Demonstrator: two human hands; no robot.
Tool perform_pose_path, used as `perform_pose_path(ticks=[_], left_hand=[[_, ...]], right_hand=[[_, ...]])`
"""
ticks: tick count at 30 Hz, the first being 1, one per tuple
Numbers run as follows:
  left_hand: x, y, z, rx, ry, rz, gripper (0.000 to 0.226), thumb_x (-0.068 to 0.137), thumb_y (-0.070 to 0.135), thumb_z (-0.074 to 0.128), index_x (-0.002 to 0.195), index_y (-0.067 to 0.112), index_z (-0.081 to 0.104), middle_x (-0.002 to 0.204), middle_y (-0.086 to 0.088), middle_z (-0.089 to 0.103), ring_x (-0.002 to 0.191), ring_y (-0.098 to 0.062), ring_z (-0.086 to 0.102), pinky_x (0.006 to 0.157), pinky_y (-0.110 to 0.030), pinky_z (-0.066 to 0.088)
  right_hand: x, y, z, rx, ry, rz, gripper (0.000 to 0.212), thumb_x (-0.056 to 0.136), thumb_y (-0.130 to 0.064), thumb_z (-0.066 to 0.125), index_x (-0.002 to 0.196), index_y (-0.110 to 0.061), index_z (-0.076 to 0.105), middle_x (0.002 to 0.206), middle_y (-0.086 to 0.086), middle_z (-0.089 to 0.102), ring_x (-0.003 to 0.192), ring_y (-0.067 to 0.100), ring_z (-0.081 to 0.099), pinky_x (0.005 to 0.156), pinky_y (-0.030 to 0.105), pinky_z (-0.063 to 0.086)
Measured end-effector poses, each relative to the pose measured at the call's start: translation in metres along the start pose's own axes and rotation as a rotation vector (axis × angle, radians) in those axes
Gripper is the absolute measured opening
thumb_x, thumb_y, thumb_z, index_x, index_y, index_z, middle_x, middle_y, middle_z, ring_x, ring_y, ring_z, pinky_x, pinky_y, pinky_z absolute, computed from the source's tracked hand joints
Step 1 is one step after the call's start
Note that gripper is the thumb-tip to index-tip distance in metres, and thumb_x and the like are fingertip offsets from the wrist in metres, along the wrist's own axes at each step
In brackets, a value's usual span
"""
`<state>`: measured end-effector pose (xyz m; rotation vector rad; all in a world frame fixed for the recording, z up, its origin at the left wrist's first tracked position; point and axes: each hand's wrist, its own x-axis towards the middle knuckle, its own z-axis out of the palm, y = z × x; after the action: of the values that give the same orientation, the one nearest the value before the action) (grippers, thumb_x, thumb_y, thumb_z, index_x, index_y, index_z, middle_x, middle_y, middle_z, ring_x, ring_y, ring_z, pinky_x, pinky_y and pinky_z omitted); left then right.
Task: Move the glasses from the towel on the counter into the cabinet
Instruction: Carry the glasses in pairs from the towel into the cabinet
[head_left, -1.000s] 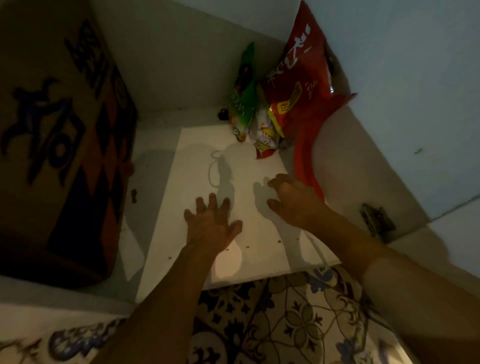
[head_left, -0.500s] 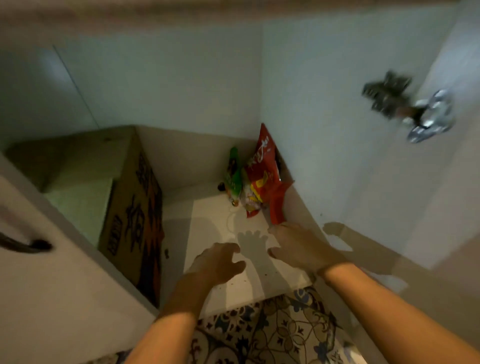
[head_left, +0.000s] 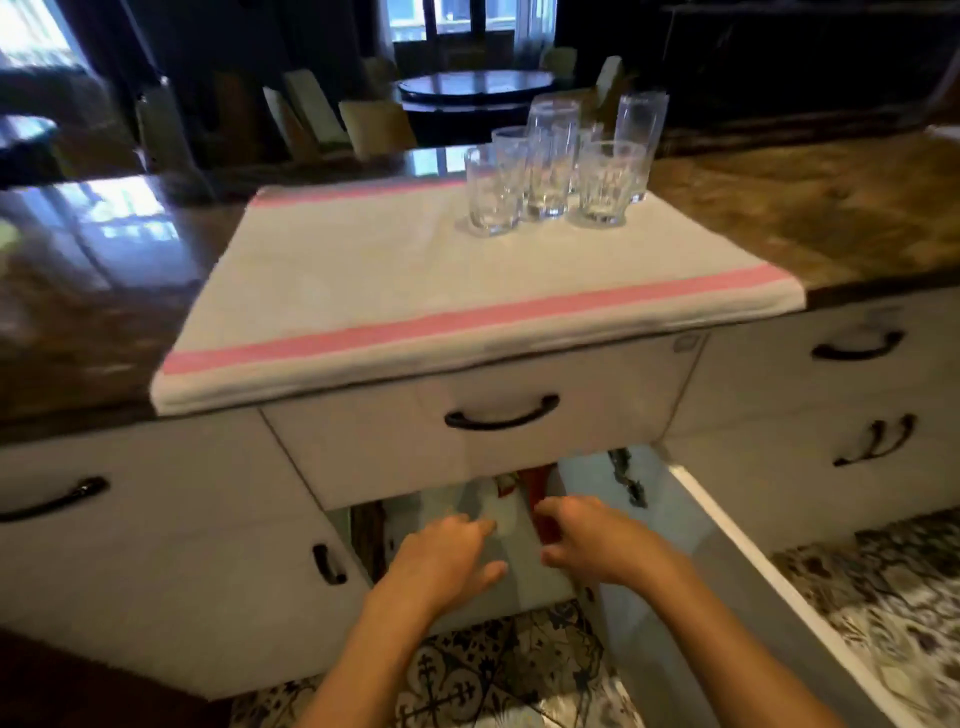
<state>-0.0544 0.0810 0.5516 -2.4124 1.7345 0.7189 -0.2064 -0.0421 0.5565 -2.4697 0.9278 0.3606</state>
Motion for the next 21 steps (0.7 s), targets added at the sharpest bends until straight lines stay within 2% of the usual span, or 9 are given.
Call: perform_pose_path(ticks=[6,9,12,16,18,21], left_hand=[[-0.064,0.04,-0.131,0.045,0.068,0.099,0.057,0.095,0.056,0.046,0.144,0.028,0.038,0.139,-0.005,0.051,0.122,-0.029,0.053,0.095,-0.043,0.047],[-0.078,0.047,-0.196,0.019,0.162,0.135,0.055,0.093,0.054,0.05,0.141,0.028,0.041,0.136,-0.005,0.055,0.12,-0.027,0.055,0.094,-0.041,0.048],[-0.085,0.05,-0.256,0.031,0.279,0.145,0.053,0.093,0.054,0.05,0.141,0.031,0.041,0.134,-0.003,0.057,0.117,-0.025,0.057,0.094,-0.042,0.05],[-0.084,0.048,-0.33,0.046,0.452,0.113,0.058,0.093,0.056,0.051,0.145,0.034,0.037,0.139,-0.001,0.055,0.116,-0.022,0.058,0.093,-0.037,0.051],[-0.081,0.045,-0.364,0.042,0.514,0.103,0.06,0.092,0.056,0.053,0.145,0.034,0.036,0.144,-0.002,0.051,0.123,-0.024,0.055,0.097,-0.04,0.05],[-0.075,0.041,-0.405,0.052,0.568,0.127,0.064,0.093,0.056,0.053,0.148,0.032,0.034,0.151,-0.002,0.044,0.131,-0.027,0.048,0.103,-0.044,0.046]], right_hand=[[-0.072,-0.05,-0.131,-0.006,0.018,-0.008,0.048,0.091,-0.032,0.064,0.135,-0.019,0.051,0.129,0.008,0.061,0.113,0.025,0.061,0.092,0.041,0.05],[-0.092,-0.07,-0.19,-0.076,0.086,-0.012,0.05,0.092,-0.034,0.063,0.137,-0.018,0.049,0.137,0.006,0.055,0.12,0.026,0.057,0.094,0.039,0.048],[-0.1,-0.084,-0.244,-0.094,0.167,-0.023,0.056,0.091,-0.035,0.064,0.142,-0.018,0.045,0.144,0.006,0.05,0.129,0.026,0.048,0.104,0.041,0.041],[-0.102,-0.1,-0.31,-0.105,0.297,0.014,0.06,0.092,-0.038,0.063,0.145,-0.023,0.04,0.148,0.003,0.047,0.13,0.025,0.046,0.104,0.044,0.042],[-0.102,-0.109,-0.34,-0.097,0.389,0.014,0.057,0.092,-0.036,0.064,0.144,-0.023,0.042,0.148,0.003,0.047,0.128,0.026,0.049,0.1,0.04,0.045],[-0.103,-0.121,-0.381,-0.084,0.5,0.004,0.056,0.093,-0.032,0.065,0.144,-0.022,0.043,0.146,0.003,0.049,0.121,0.024,0.054,0.087,0.031,0.049]])
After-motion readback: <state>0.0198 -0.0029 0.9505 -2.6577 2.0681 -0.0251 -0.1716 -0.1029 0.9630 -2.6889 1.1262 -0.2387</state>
